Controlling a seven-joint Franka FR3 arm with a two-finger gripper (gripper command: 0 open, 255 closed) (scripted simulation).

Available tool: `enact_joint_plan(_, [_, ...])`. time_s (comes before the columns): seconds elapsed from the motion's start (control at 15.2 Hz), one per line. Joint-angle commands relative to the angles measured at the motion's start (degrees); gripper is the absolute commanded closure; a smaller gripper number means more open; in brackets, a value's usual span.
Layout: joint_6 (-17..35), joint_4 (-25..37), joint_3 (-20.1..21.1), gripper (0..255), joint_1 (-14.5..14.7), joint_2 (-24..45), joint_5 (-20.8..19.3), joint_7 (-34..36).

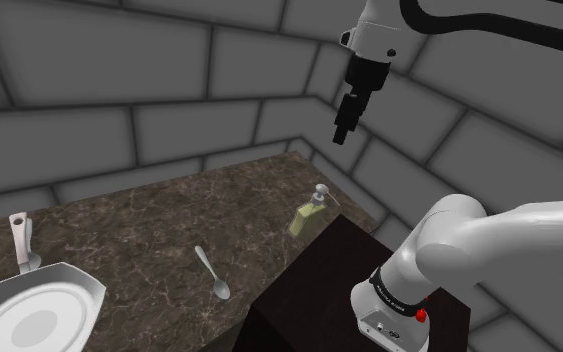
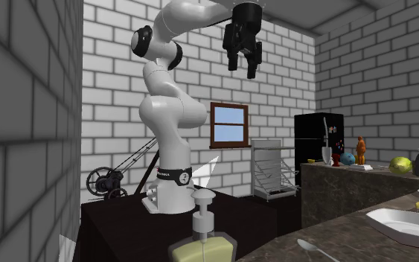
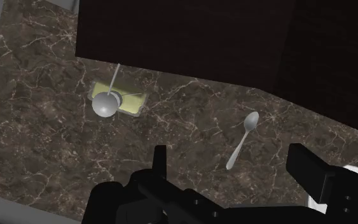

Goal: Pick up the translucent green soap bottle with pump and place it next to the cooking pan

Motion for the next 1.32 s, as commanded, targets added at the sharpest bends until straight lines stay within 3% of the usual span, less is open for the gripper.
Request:
enact_joint_plan(0.0, [0.0, 0.0, 0.0, 0, 0.0, 0.0, 0.0, 0.0])
enact_joint_plan(0.66, [17.6, -14.6, -3.3, 0, -2.9, 3.9, -7.3, -5.5])
enact_joint_plan(1.25, [36.8, -21.7, -6.7, 0, -7.8, 15.9, -16.0, -8.3])
